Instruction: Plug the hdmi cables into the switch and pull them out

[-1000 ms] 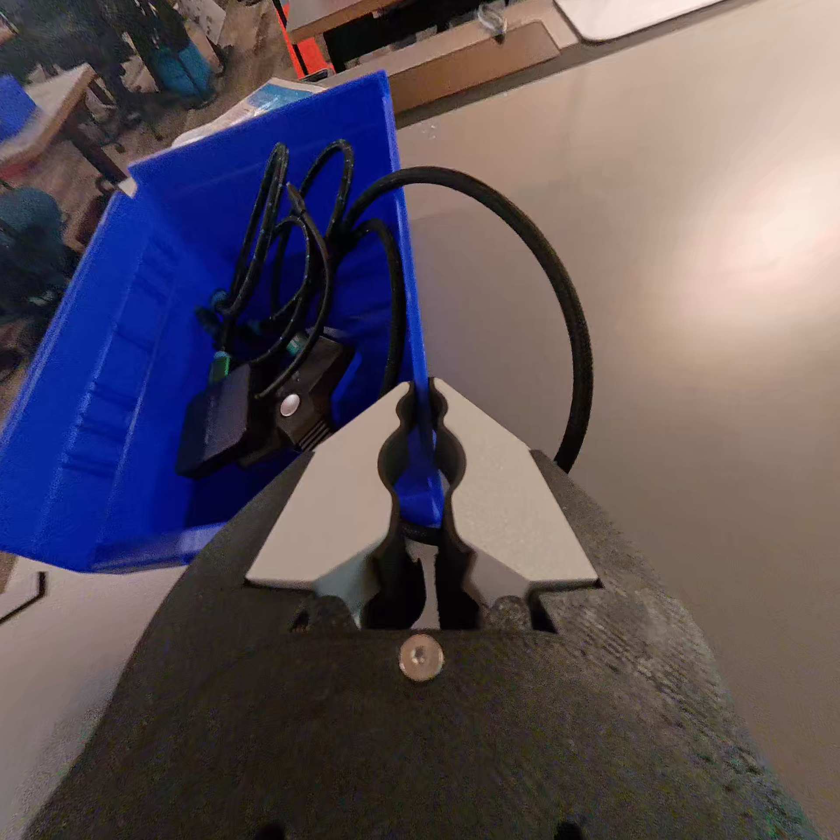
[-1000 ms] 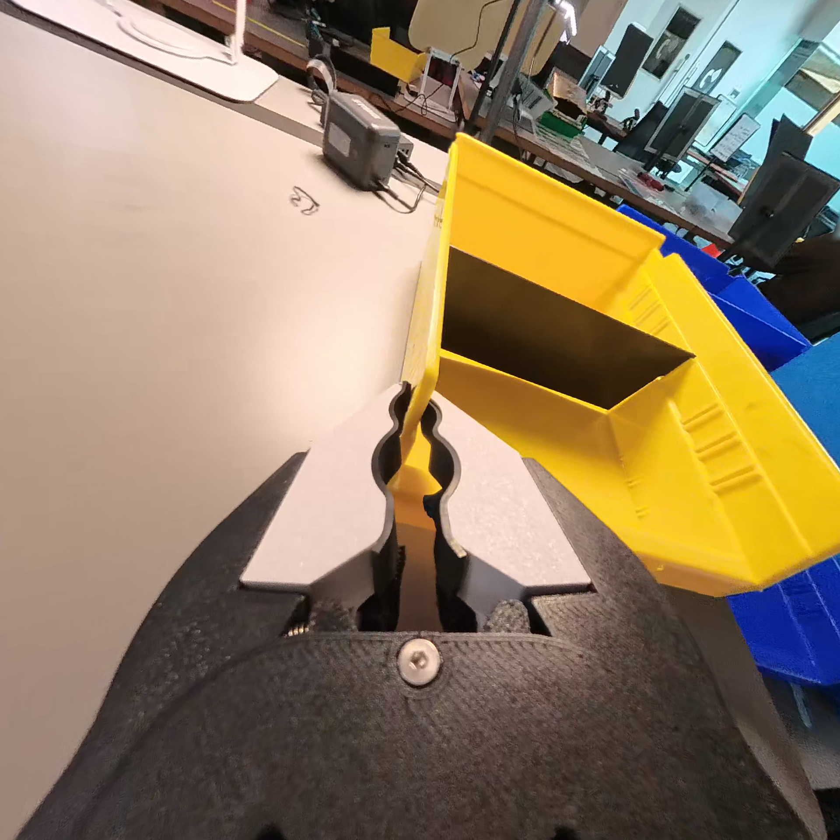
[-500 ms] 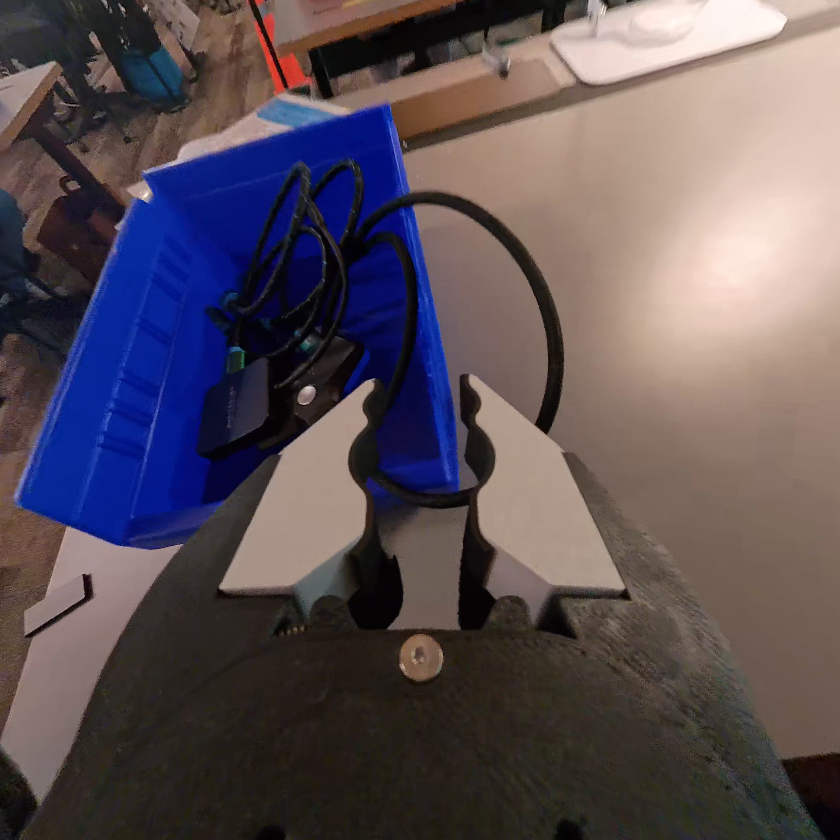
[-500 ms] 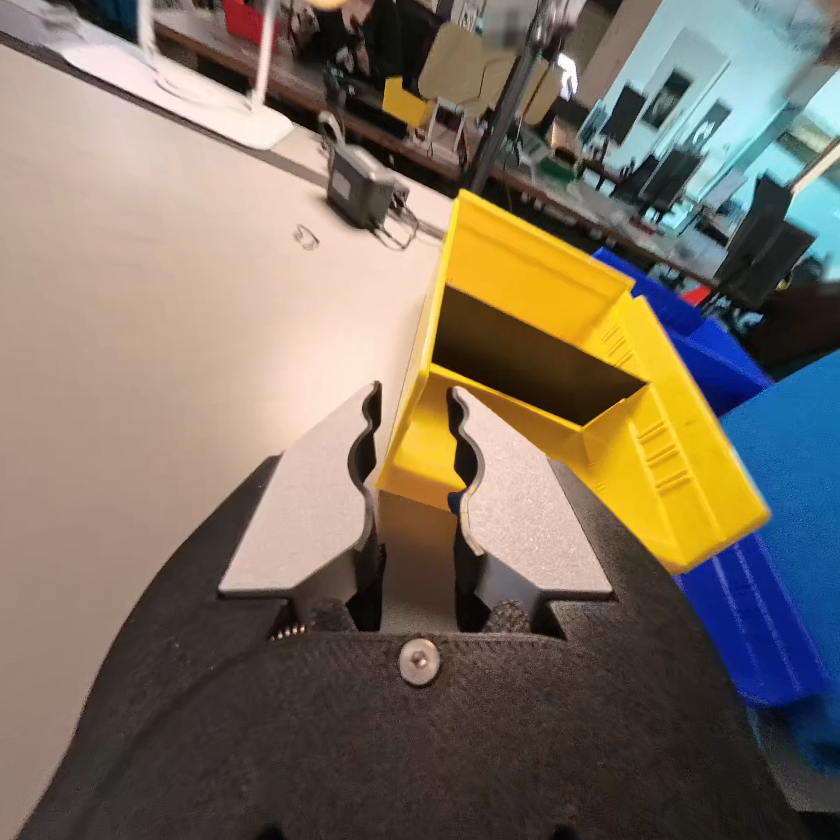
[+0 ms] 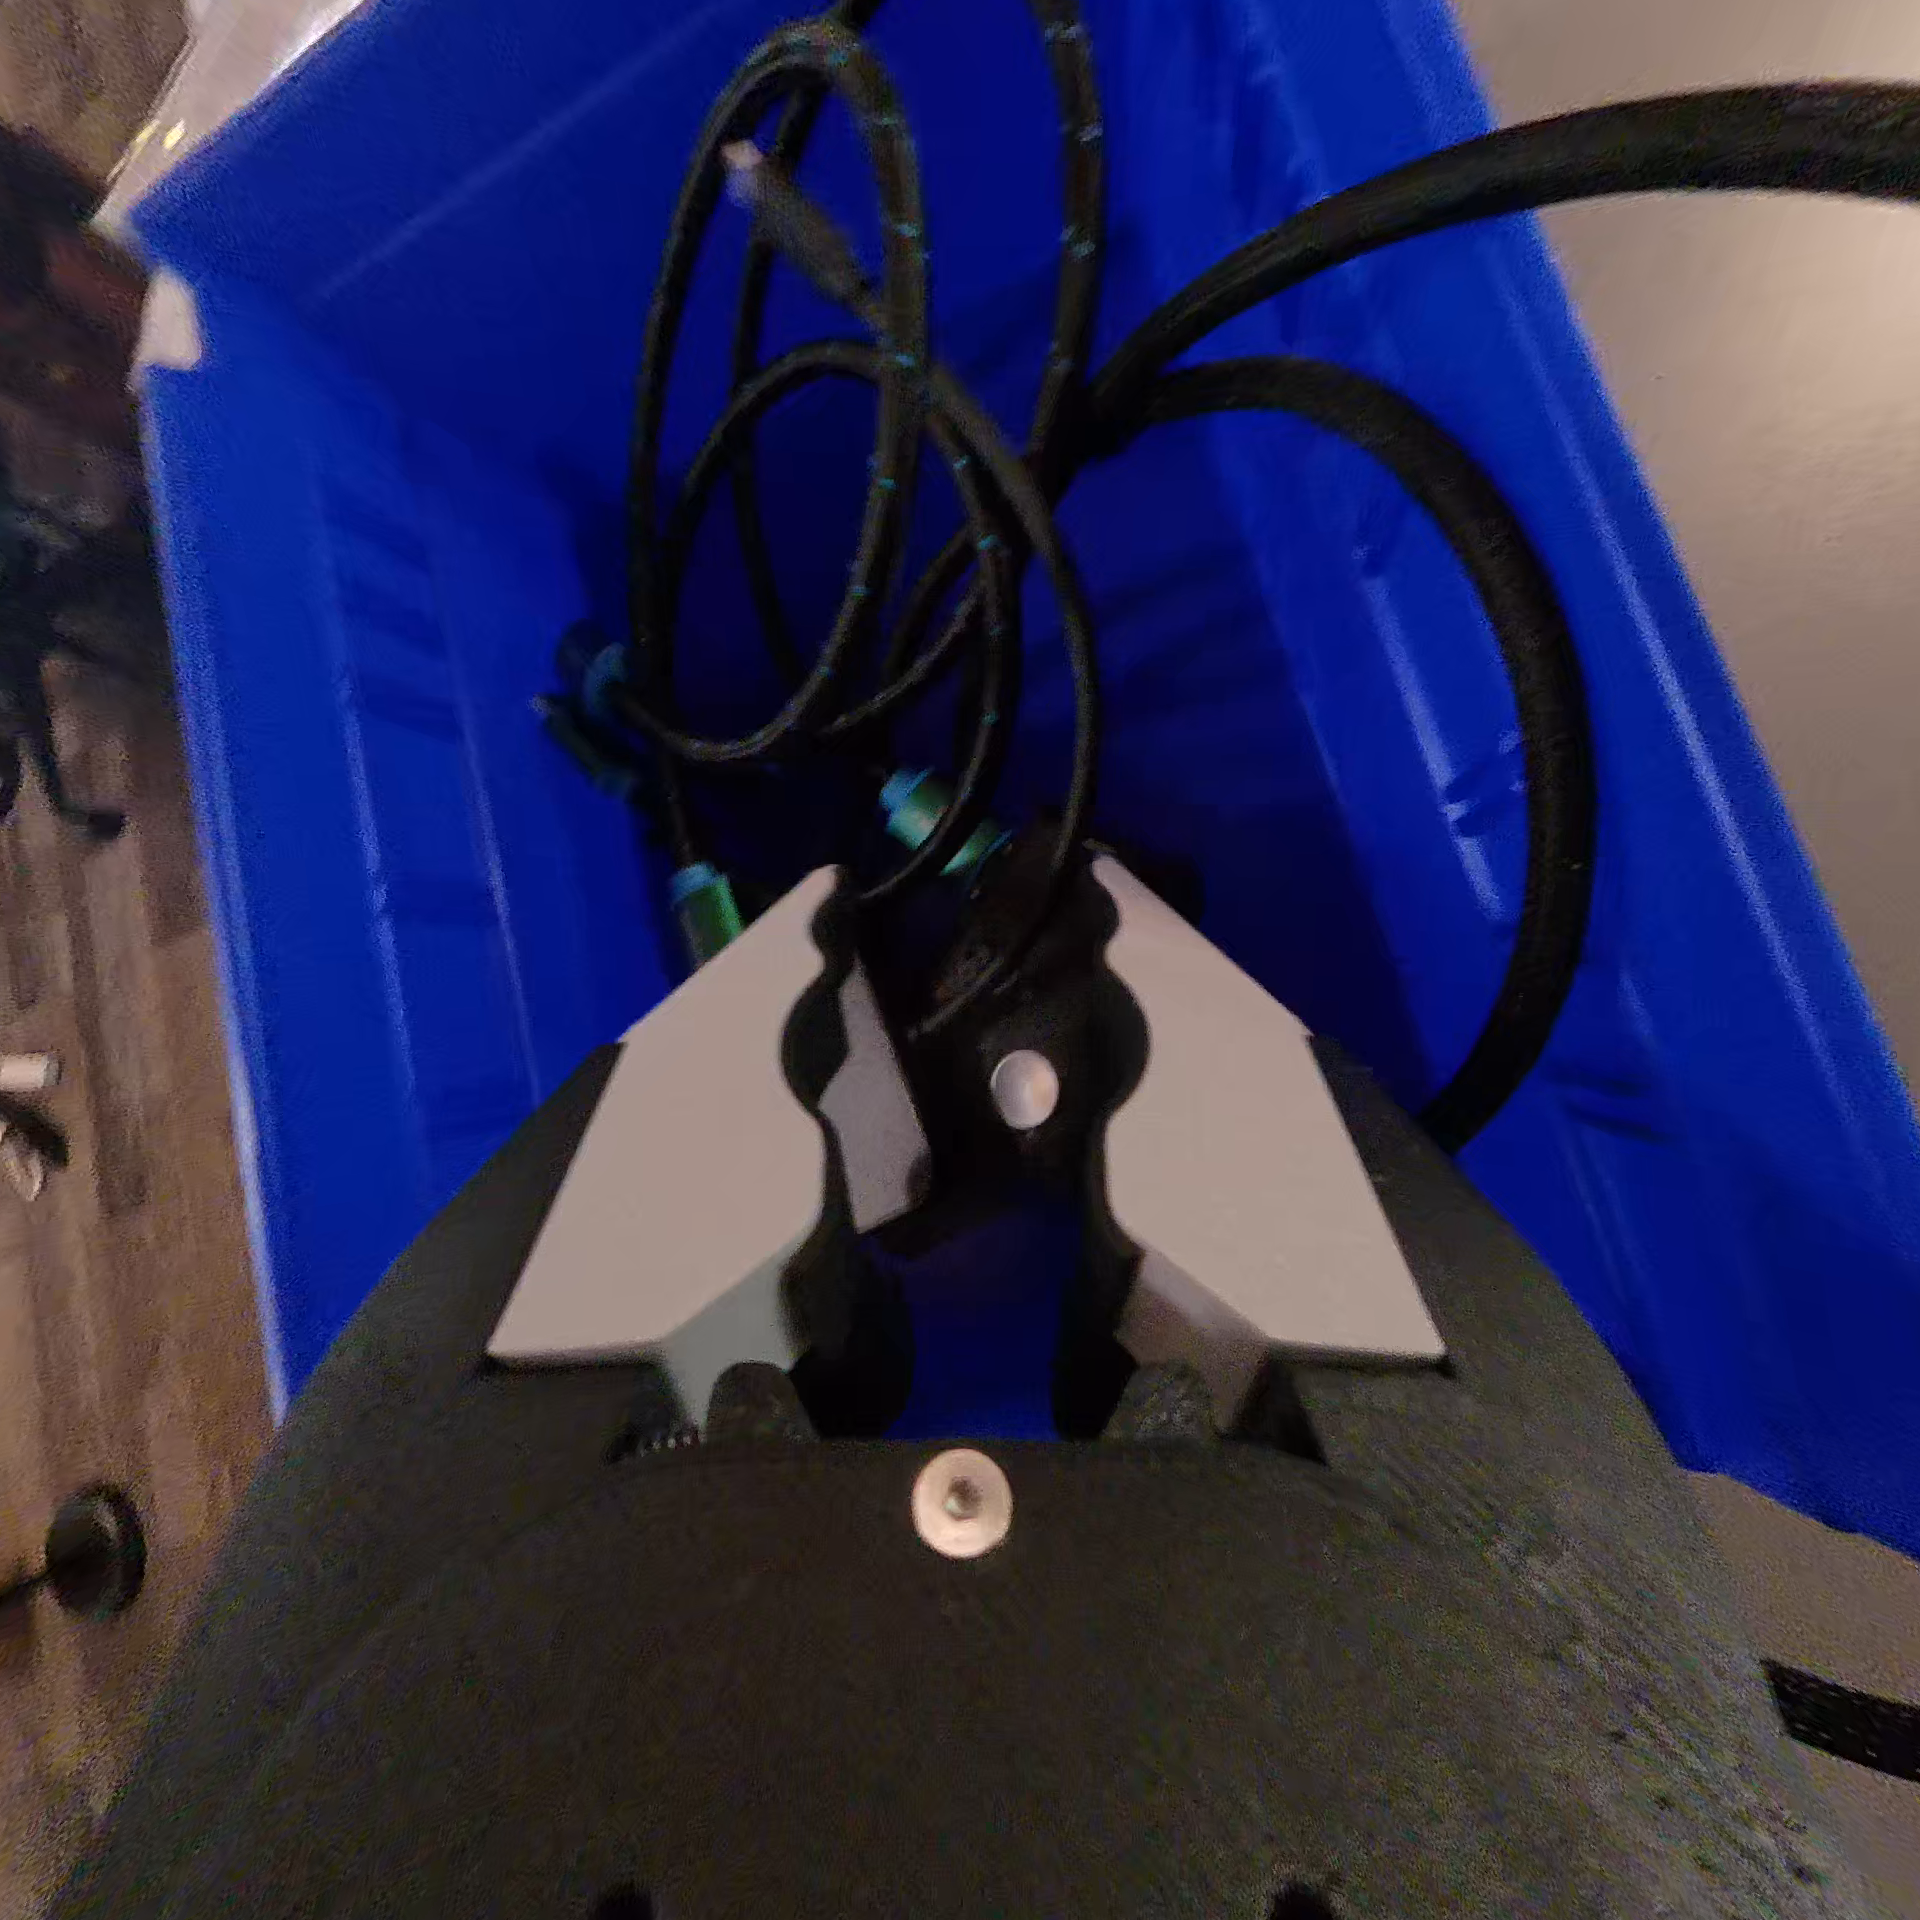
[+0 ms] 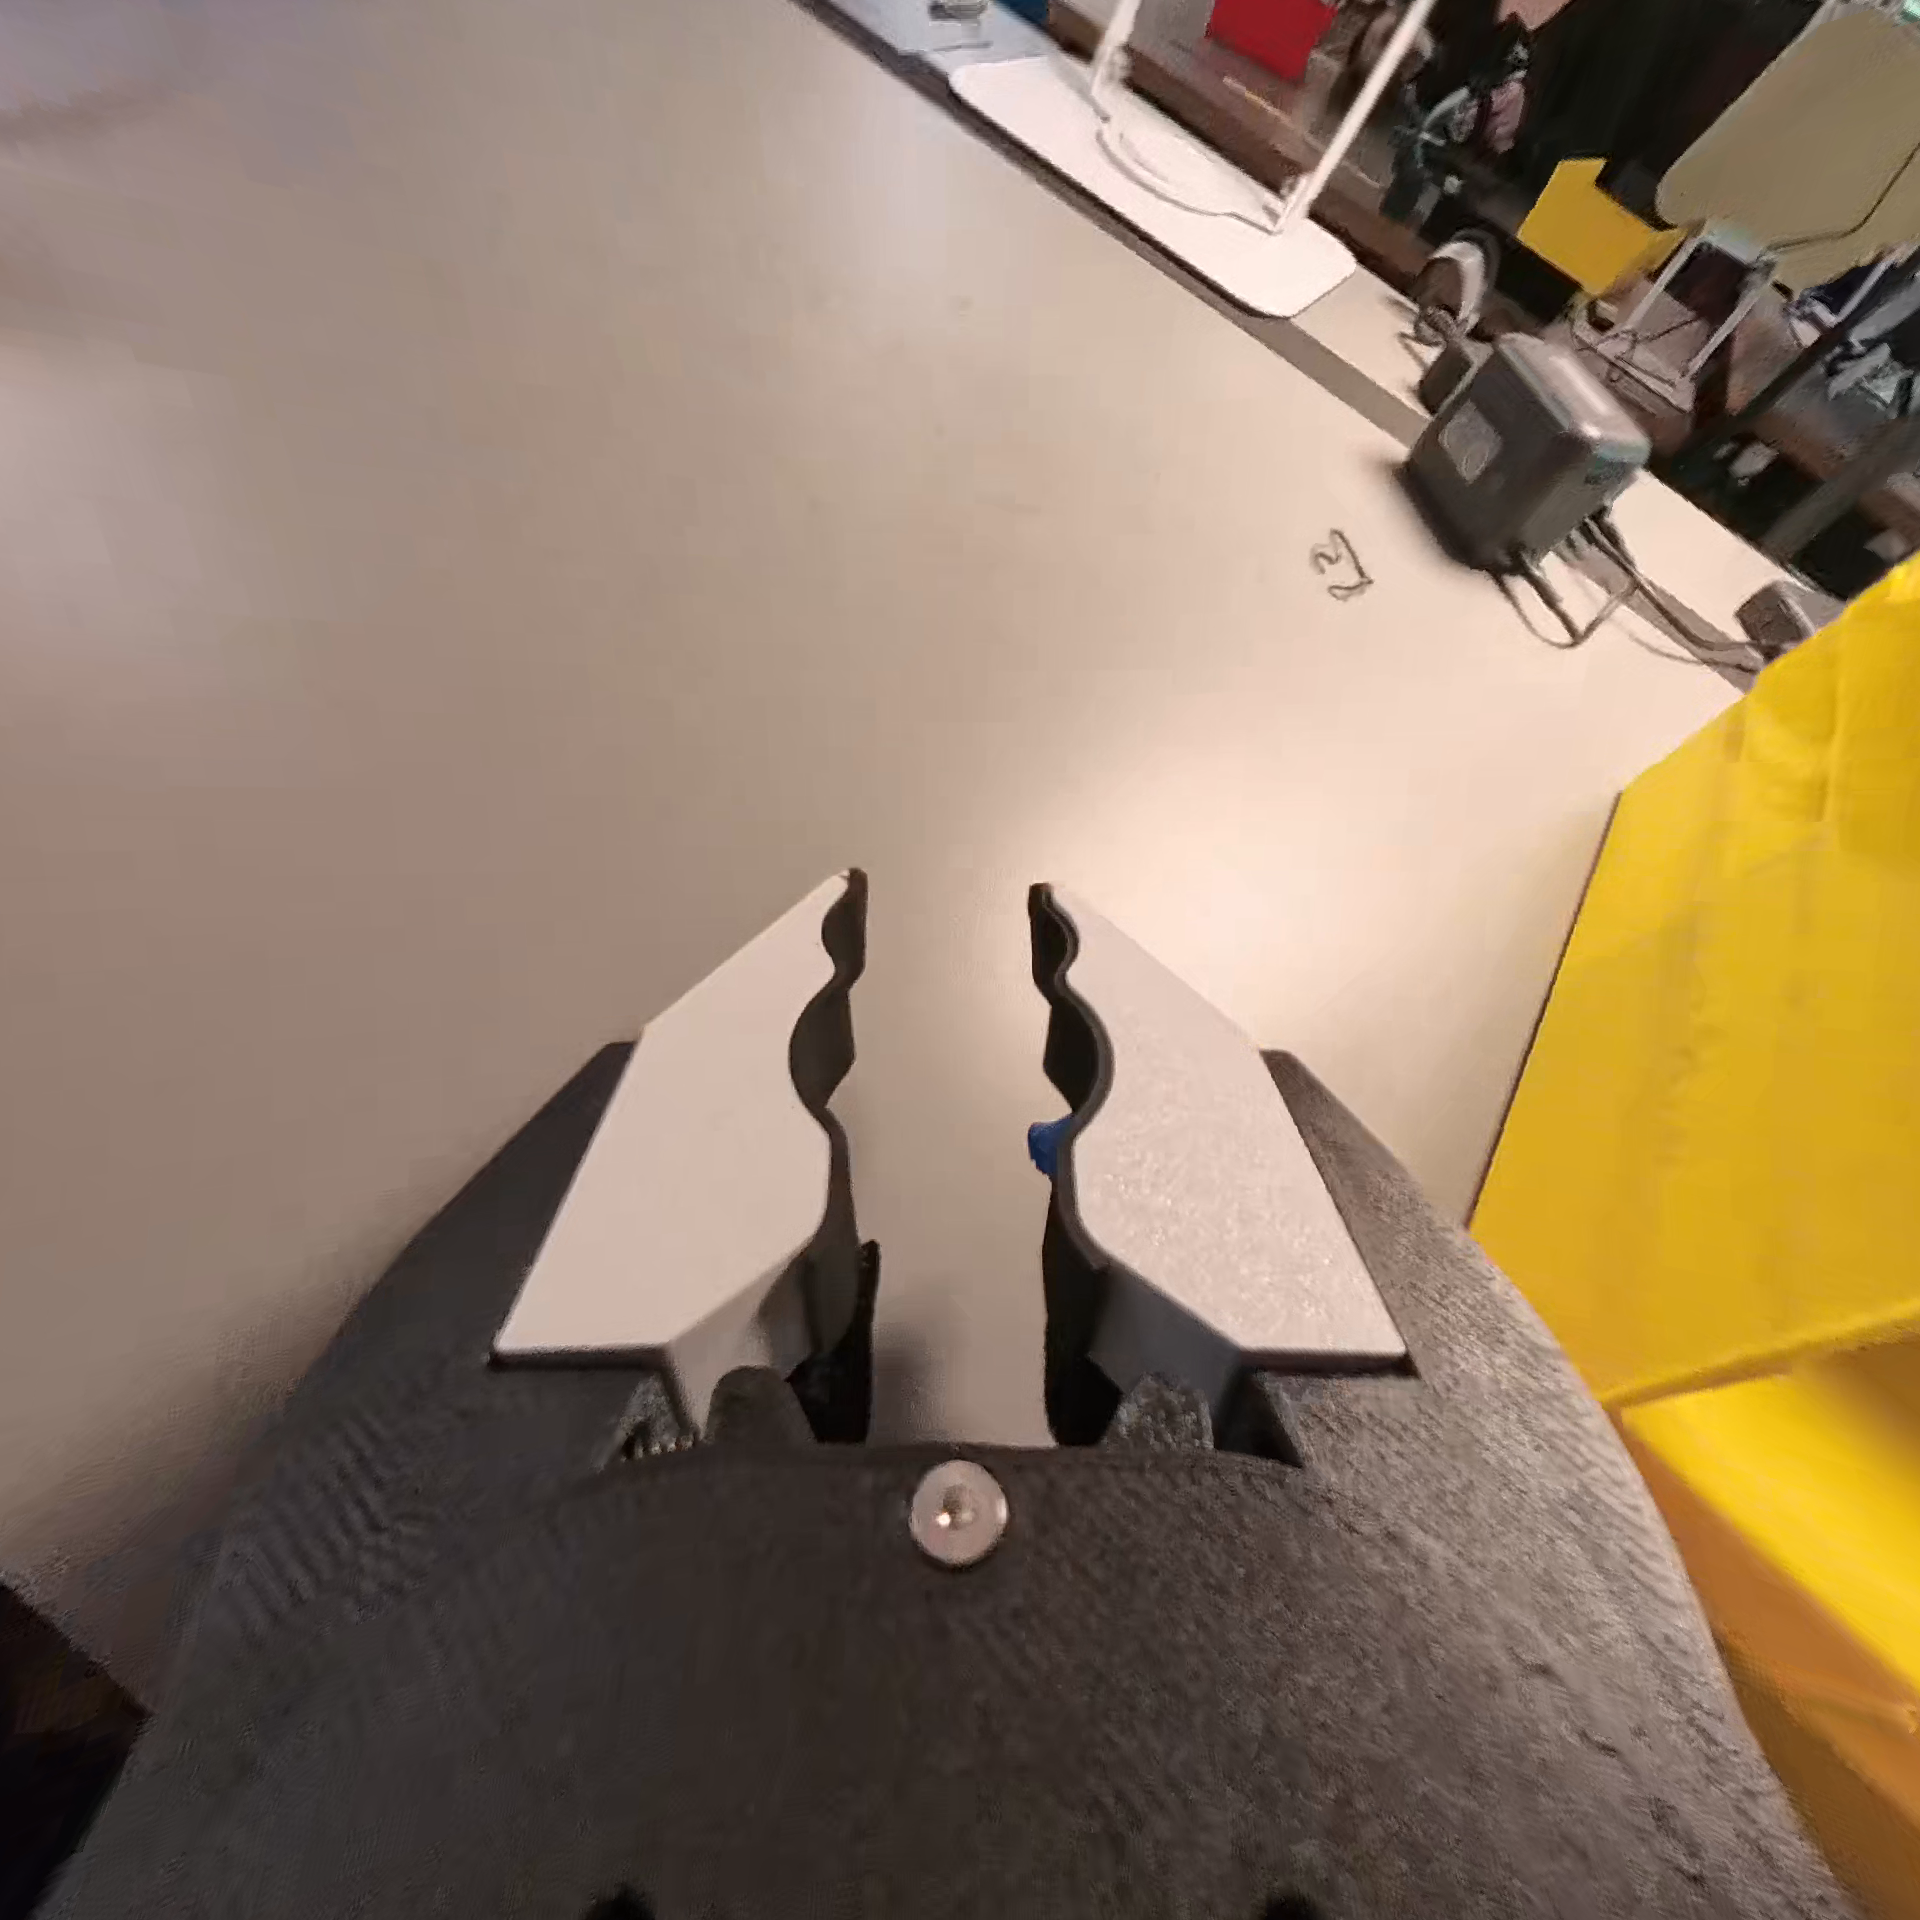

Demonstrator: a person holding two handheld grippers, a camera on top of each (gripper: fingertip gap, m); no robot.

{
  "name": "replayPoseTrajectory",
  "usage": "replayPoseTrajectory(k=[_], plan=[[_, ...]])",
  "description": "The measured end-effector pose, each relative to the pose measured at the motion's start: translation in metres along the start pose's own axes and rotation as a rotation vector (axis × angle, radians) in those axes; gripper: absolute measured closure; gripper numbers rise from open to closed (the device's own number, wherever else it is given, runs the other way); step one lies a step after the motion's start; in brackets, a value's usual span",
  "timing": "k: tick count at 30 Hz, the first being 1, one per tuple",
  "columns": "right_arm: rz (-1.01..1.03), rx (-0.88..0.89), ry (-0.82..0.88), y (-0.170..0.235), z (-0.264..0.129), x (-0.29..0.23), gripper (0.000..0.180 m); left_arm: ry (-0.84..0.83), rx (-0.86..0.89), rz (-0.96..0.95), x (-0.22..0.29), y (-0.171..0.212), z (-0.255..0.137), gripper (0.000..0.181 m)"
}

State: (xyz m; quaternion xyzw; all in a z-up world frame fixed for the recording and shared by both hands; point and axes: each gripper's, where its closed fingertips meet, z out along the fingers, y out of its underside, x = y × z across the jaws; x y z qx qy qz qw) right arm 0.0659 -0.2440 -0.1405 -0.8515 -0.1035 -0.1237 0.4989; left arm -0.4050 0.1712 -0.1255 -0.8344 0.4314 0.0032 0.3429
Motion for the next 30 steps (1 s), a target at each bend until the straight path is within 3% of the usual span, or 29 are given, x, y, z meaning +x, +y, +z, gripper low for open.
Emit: replayPoseTrajectory(k=[1, 3, 7, 12, 17, 20, 24, 27, 30], plan=[[-0.028, -0.017, -0.005, 0.002, 0.002, -0.004, 0.147, 0.034, 0.009, 0.023, 0.005, -0.003, 0.003, 0.153], [-0.078, -0.038, 0.003, 0.005, 0.004, -0.008, 0.147, 0.025, 0.006, 0.037, 0.003, -0.005, 0.002, 0.174], [-0.098, -0.036, -0.008, 0.005, 0.003, -0.012, 0.147, -0.117, 0.106, -0.008, -0.025, -0.025, -0.030, 0.176], [-0.064, -0.028, -0.035, 0.003, 0.003, -0.011, 0.147, -0.307, 0.332, -0.028, -0.064, -0.075, -0.111, 0.177], [-0.044, 0.019, -0.063, -0.007, 0.002, -0.017, 0.147, -0.255, 0.664, 0.056, -0.029, -0.148, -0.213, 0.176], [-0.021, 0.106, -0.126, -0.026, 0.000, -0.031, 0.146, -0.121, 0.845, 0.117, 0.026, -0.185, -0.270, 0.177], [-0.051, 0.338, -0.199, -0.077, -0.013, -0.055, 0.140, 0.216, 1.025, 0.179, 0.128, -0.212, -0.316, 0.177], [-0.131, 0.508, -0.205, -0.119, -0.028, -0.073, 0.133, 0.569, 1.064, 0.168, 0.213, -0.215, -0.318, 0.177], [-0.249, 0.646, -0.154, -0.152, -0.044, -0.093, 0.122, 0.894, 1.012, 0.120, 0.292, -0.210, -0.295, 0.177]])
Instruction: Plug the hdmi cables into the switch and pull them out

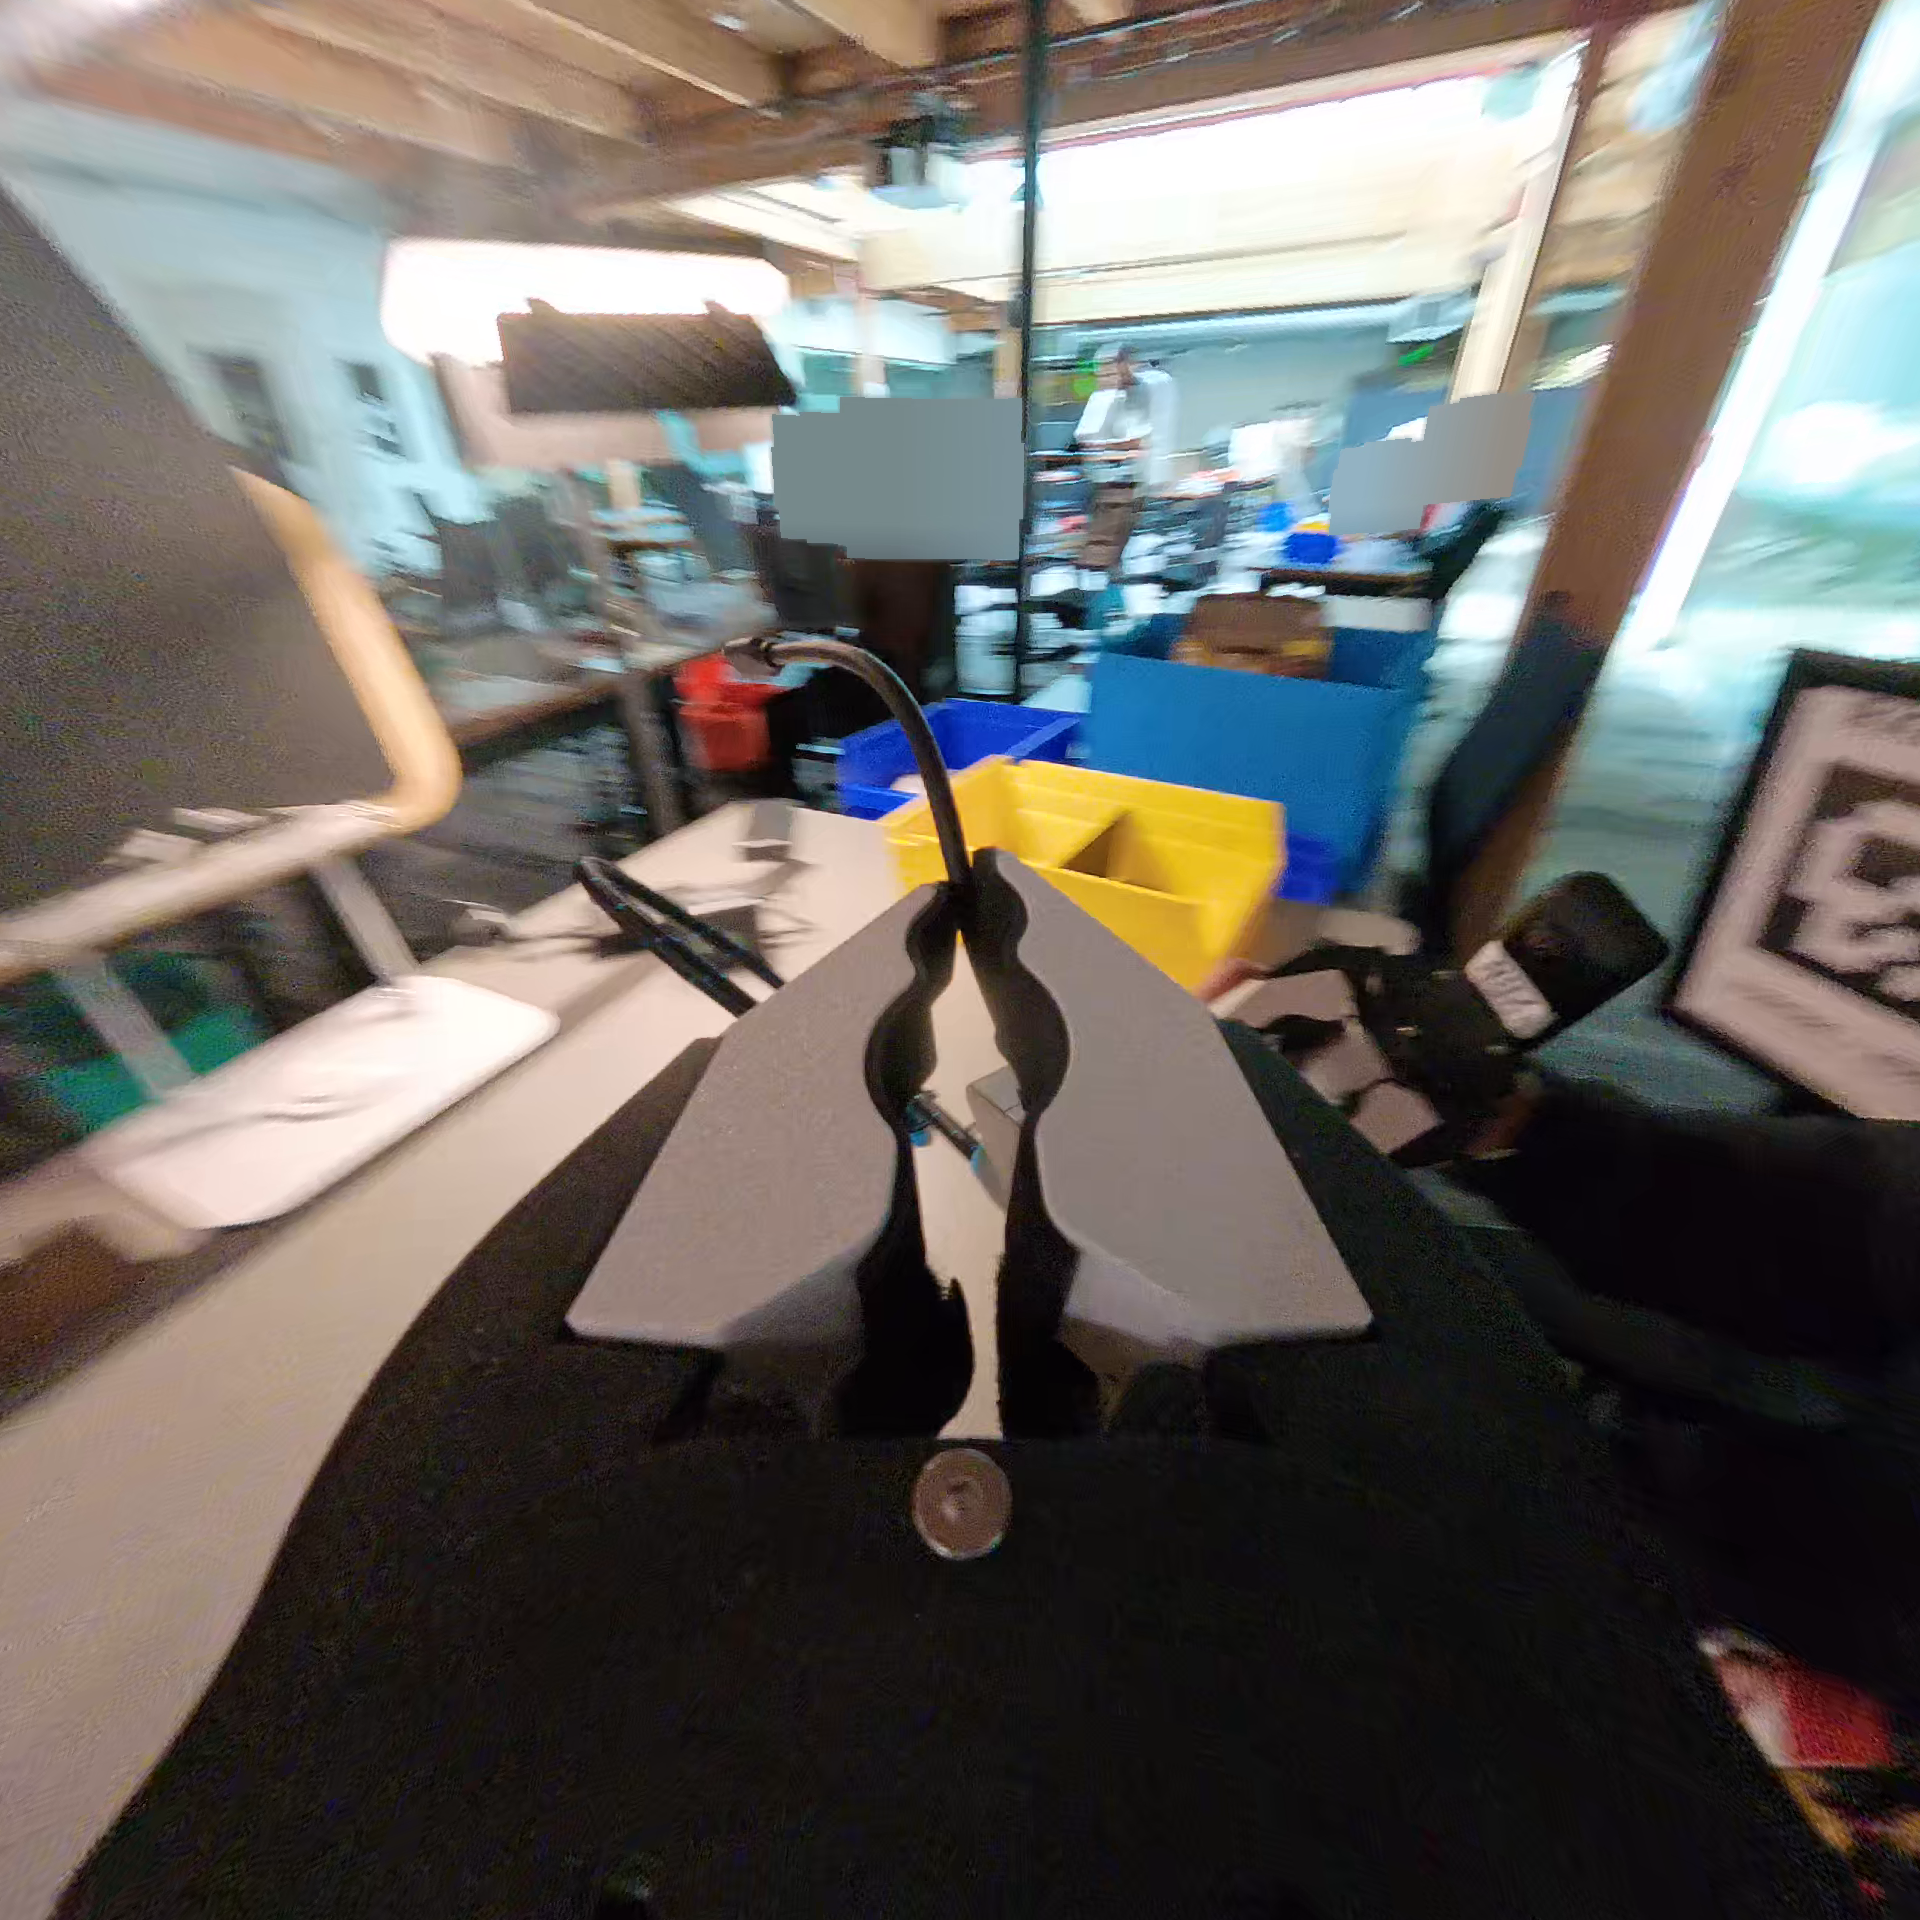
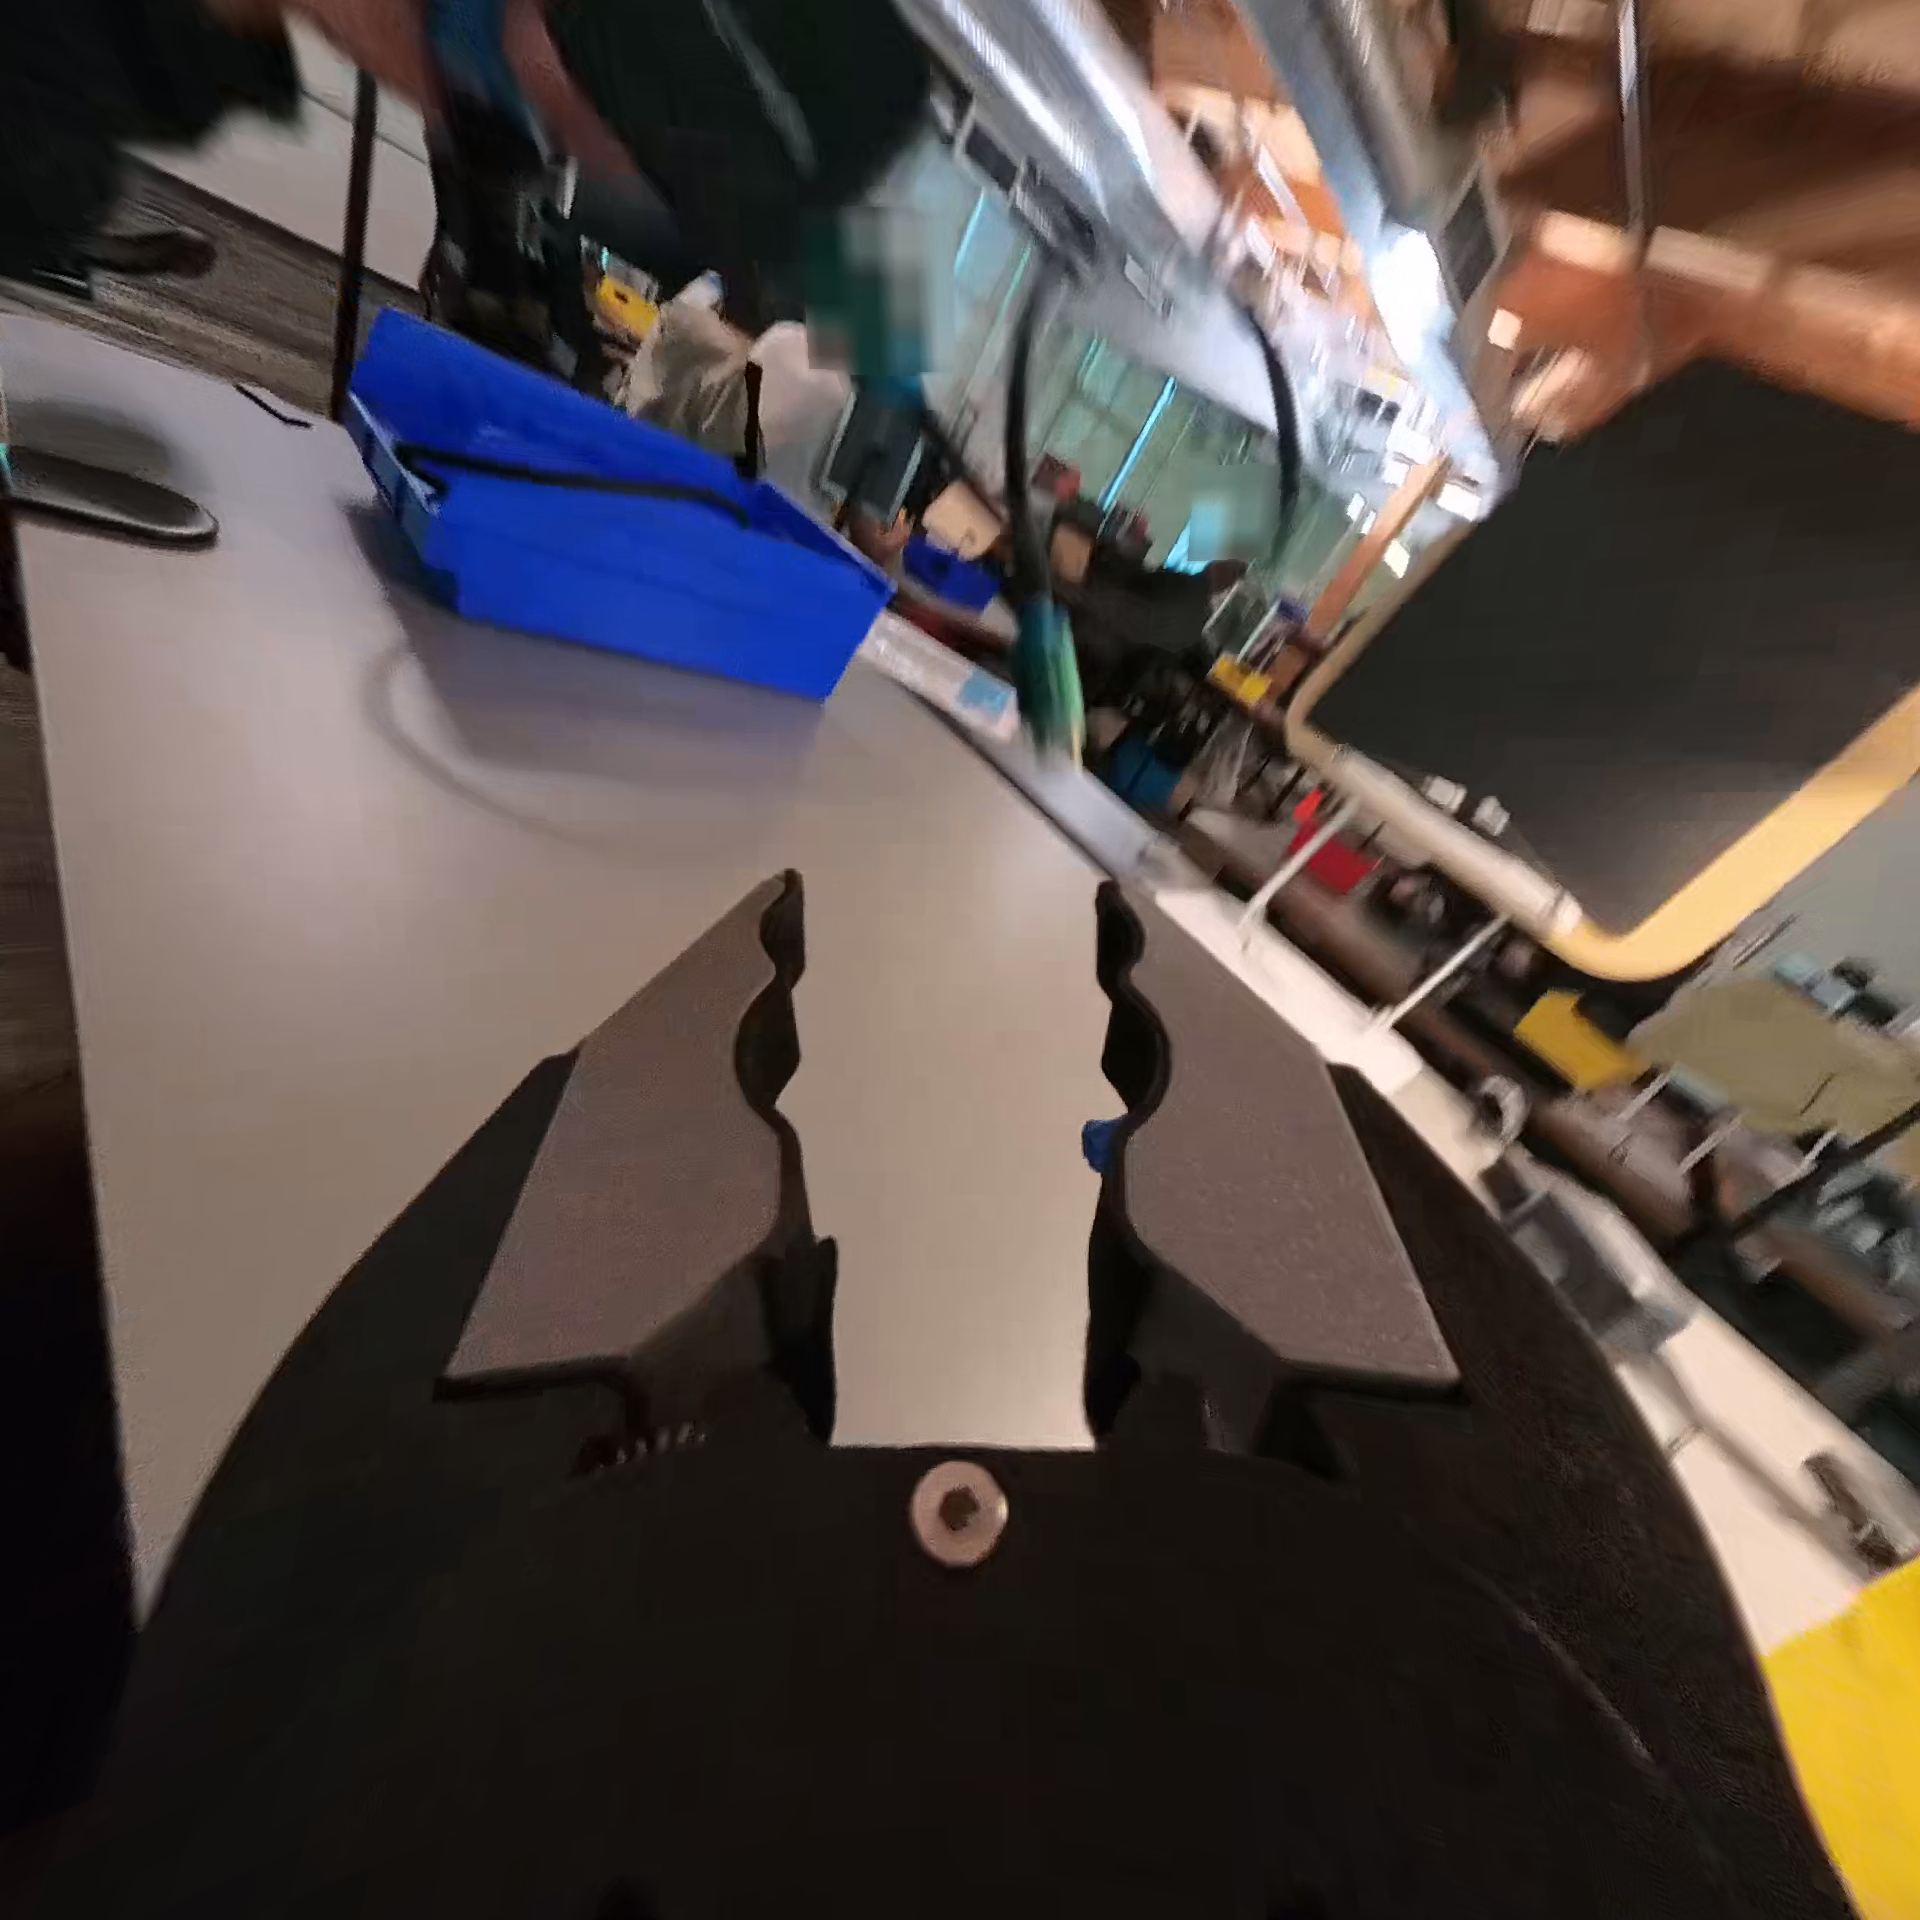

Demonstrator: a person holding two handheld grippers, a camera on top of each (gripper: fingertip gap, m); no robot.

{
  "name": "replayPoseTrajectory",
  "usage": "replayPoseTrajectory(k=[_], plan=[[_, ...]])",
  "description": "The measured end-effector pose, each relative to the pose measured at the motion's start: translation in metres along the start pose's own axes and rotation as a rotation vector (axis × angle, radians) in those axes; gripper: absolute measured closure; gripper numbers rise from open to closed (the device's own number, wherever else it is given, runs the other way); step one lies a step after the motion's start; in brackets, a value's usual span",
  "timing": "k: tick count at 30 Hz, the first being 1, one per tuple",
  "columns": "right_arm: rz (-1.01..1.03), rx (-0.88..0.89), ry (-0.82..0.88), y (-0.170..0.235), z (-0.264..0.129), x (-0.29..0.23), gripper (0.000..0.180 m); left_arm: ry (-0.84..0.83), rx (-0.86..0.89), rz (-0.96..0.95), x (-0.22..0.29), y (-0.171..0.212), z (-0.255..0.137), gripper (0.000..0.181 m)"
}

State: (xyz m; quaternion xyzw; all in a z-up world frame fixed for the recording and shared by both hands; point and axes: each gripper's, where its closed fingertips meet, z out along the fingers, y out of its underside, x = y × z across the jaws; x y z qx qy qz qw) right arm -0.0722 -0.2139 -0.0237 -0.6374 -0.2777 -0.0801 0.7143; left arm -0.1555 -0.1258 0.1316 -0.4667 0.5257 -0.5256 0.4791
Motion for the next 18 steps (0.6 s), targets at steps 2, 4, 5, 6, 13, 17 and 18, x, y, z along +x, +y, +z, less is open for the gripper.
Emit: replayPoseTrajectory(k=[2, 4, 5, 6, 13, 17, 18], plan=[[-0.119, 0.046, 0.011, -0.013, 0.004, -0.012, 0.119, 0.141, 0.006, -0.138, 0.024, 0.034, 0.033, 0.177], [-0.258, 0.002, 0.061, -0.005, 0.009, -0.018, 0.117, 0.272, 0.011, -0.276, 0.046, 0.065, 0.058, 0.177], [-0.323, -0.048, 0.072, 0.007, 0.012, -0.022, 0.121, 0.323, 0.003, -0.335, 0.054, 0.081, 0.068, 0.178], [-0.373, -0.097, 0.054, 0.019, 0.015, -0.029, 0.133, 0.354, -0.012, -0.387, 0.058, 0.097, 0.075, 0.178], [-0.371, -0.354, 0.082, 0.089, 0.022, -0.043, 0.162, 0.168, -0.072, -0.750, 0.018, 0.179, 0.071, 0.124], [-0.418, -0.442, 0.092, 0.101, 0.027, -0.046, 0.163, 0.121, -0.193, -0.812, 0.035, 0.217, 0.056, 0.097], [-0.434, -0.448, 0.074, 0.103, 0.029, -0.052, 0.162, 0.056, -0.235, -0.794, 0.033, 0.229, 0.054, 0.099]])
